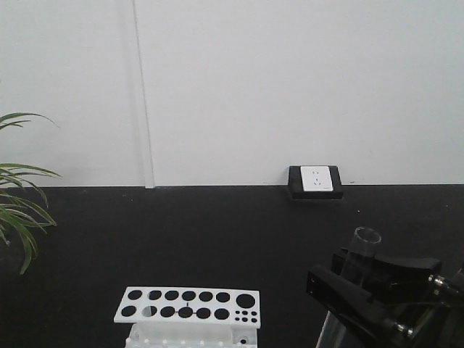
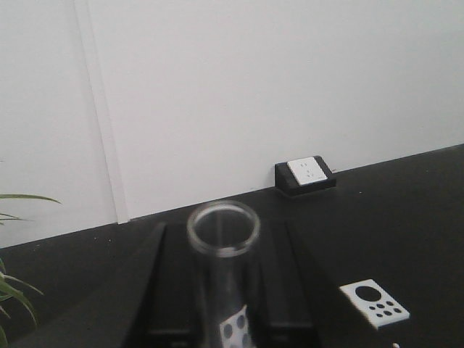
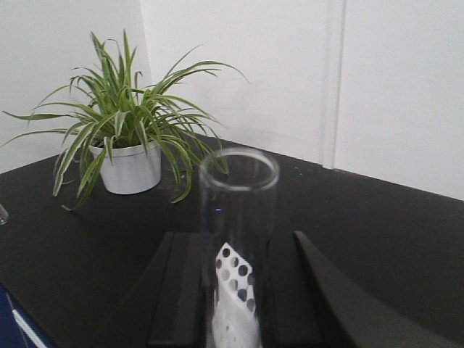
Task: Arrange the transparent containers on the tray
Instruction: 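Turn the base away from the rack holding both tubes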
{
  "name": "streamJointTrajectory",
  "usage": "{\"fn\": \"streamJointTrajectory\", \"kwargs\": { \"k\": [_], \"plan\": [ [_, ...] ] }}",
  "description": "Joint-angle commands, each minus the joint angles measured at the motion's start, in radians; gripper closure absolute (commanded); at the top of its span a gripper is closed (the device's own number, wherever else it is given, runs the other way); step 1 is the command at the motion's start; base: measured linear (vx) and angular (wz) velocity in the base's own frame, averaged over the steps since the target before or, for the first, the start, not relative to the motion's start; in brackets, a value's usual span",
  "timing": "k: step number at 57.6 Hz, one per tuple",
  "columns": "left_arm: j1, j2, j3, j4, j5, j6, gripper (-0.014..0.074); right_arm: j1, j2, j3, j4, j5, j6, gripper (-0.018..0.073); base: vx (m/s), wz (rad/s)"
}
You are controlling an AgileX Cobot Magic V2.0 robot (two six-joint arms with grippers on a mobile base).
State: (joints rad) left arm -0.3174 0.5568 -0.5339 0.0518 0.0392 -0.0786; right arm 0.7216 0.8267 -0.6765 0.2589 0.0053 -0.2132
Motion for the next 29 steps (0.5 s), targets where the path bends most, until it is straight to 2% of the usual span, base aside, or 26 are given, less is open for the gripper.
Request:
{"fn": "streamJointTrajectory", "kwargs": {
  "k": [1,29],
  "plan": [
    [-0.006,0.005,-0.029,-0.009,-0.083,-0.005,0.0548,-0.004,-0.007,-0.031,0.0,-0.08,-0.012,0.0358,-0.18,0.02],
    [-0.006,0.005,-0.029,-0.009,-0.083,-0.005,0.0548,-0.004,-0.007,-0.031,0.0,-0.08,-0.012,0.0358,-0.22,0.04]
  ]
}}
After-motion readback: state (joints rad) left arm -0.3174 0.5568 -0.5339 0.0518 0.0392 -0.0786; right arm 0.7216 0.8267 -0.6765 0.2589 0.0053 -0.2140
